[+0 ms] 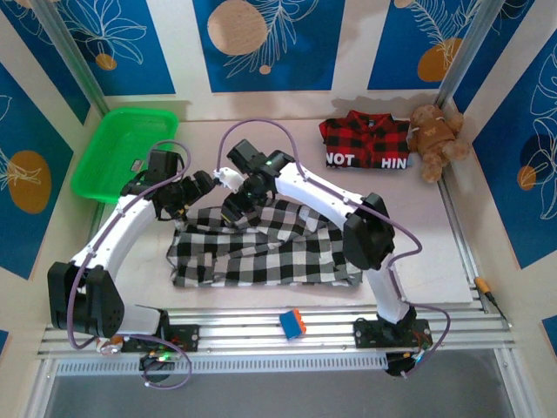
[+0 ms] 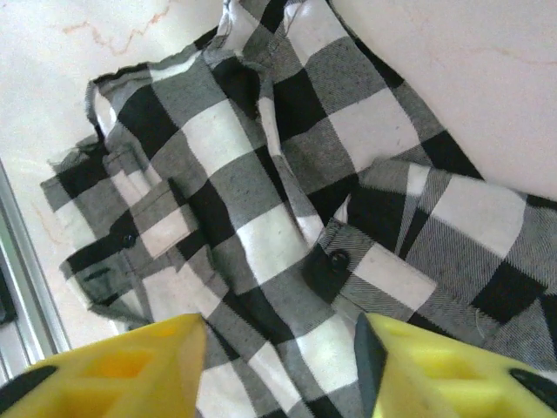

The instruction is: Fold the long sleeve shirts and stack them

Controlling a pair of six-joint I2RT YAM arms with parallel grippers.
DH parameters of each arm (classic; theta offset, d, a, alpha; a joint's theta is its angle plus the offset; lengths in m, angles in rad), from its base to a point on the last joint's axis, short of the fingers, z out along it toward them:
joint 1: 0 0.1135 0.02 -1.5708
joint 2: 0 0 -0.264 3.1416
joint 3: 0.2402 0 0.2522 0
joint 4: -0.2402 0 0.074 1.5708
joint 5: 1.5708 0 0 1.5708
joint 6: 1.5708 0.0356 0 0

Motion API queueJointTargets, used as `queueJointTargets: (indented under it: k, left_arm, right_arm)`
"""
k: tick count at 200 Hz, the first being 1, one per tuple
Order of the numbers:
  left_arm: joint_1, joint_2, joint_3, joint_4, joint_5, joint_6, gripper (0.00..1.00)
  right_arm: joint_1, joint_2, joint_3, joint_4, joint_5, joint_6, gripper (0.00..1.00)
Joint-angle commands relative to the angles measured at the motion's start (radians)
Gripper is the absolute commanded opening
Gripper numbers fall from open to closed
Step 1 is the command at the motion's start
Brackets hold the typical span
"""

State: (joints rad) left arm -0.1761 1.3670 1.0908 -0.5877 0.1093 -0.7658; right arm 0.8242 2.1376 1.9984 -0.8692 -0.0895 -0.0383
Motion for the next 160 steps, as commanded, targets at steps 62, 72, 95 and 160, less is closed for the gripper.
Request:
queueJointTargets:
  k: [62, 72, 95, 160]
  left_arm:
    - [-0.161, 0.243, 0.220, -0.213, 0.010, 0.341, 0.95]
    - [-0.210, 0.302, 0.294, -0.263, 0.000, 0.389, 0.95]
    - [-0.310, 0.440, 0.449, -0.376, -0.012, 0.477, 0.88]
    - [-0.395, 0.731, 0.675, -0.538, -0.147, 0.624, 0.70]
  right_arm:
    - [-0.232, -0.101, 0.139, -0.258, 0.151, 0.377, 0.76]
    - [-0.268, -0.133, 0.060, -0.272, 0.150, 0.419, 0.76]
    - [-0.345, -0.247, -0.200, -0.162, 0.043, 0.538, 0.76]
    - [-0.353, -0.269, -0.426, 0.007, -0.087, 0.676, 0.71]
